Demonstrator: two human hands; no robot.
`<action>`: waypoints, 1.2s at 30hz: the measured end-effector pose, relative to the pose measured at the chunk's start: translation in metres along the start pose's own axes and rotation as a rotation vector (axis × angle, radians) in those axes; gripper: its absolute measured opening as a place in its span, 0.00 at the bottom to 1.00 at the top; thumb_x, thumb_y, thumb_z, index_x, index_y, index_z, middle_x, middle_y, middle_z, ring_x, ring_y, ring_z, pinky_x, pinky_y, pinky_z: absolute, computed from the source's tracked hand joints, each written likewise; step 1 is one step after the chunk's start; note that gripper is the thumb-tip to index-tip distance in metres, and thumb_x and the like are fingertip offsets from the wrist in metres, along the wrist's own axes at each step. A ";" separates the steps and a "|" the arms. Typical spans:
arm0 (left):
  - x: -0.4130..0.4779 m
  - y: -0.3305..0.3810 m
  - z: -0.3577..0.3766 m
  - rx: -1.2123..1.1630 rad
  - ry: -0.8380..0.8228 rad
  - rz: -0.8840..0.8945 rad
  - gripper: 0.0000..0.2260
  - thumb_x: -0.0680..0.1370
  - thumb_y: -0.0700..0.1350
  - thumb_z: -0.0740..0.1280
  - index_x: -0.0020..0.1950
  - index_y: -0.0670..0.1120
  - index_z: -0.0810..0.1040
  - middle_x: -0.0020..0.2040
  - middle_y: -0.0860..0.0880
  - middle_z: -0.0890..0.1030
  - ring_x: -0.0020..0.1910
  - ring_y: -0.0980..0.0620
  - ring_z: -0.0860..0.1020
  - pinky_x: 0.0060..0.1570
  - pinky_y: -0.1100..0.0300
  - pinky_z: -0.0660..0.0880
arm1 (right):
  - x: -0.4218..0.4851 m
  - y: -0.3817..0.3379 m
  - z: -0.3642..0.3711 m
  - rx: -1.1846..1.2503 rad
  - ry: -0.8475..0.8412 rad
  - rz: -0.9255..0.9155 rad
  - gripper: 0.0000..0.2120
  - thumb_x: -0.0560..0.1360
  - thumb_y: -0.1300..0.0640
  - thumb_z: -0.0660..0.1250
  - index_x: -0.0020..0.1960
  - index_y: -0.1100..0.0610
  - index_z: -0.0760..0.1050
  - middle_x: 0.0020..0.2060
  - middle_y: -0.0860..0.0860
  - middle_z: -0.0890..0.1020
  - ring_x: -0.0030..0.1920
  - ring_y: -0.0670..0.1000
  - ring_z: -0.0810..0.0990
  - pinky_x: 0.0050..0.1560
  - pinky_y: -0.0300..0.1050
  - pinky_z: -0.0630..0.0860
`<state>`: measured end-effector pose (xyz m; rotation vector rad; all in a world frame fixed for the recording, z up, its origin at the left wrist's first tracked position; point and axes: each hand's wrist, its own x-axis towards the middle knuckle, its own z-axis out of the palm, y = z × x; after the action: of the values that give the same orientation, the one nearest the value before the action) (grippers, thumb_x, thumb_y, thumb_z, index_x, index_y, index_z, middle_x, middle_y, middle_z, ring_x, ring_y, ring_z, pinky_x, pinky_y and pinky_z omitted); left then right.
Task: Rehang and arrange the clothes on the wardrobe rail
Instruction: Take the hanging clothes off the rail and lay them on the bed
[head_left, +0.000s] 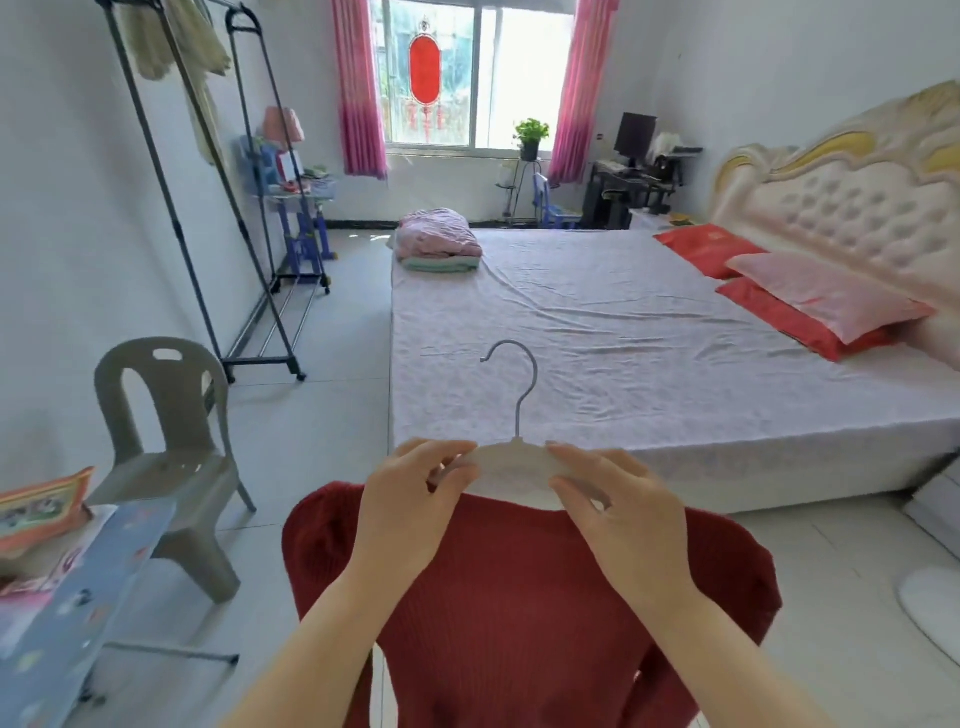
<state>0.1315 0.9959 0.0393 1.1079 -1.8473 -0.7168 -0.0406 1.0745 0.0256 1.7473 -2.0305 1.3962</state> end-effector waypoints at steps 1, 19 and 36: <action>0.015 -0.009 0.003 0.000 0.008 -0.012 0.07 0.72 0.43 0.70 0.50 0.51 0.82 0.40 0.62 0.75 0.42 0.70 0.73 0.40 0.80 0.65 | 0.014 0.006 0.013 0.014 -0.014 -0.013 0.26 0.68 0.56 0.75 0.59 0.36 0.70 0.39 0.37 0.77 0.39 0.41 0.78 0.40 0.35 0.74; 0.327 -0.176 0.098 -0.009 -0.148 -0.057 0.07 0.74 0.43 0.69 0.50 0.48 0.82 0.42 0.54 0.79 0.37 0.62 0.73 0.40 0.73 0.68 | 0.254 0.153 0.238 0.051 -0.138 0.151 0.23 0.68 0.59 0.74 0.56 0.37 0.75 0.37 0.39 0.78 0.39 0.38 0.73 0.41 0.32 0.70; 0.574 -0.286 0.214 0.082 -0.173 -0.332 0.07 0.76 0.43 0.66 0.51 0.48 0.81 0.44 0.54 0.78 0.44 0.54 0.75 0.46 0.63 0.70 | 0.469 0.311 0.414 0.064 -0.433 0.233 0.19 0.71 0.56 0.72 0.57 0.38 0.75 0.39 0.41 0.78 0.40 0.43 0.76 0.43 0.39 0.74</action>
<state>-0.0835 0.3661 -0.0795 1.4670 -1.8688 -0.9593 -0.2648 0.4235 -0.0918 2.0411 -2.5032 1.2302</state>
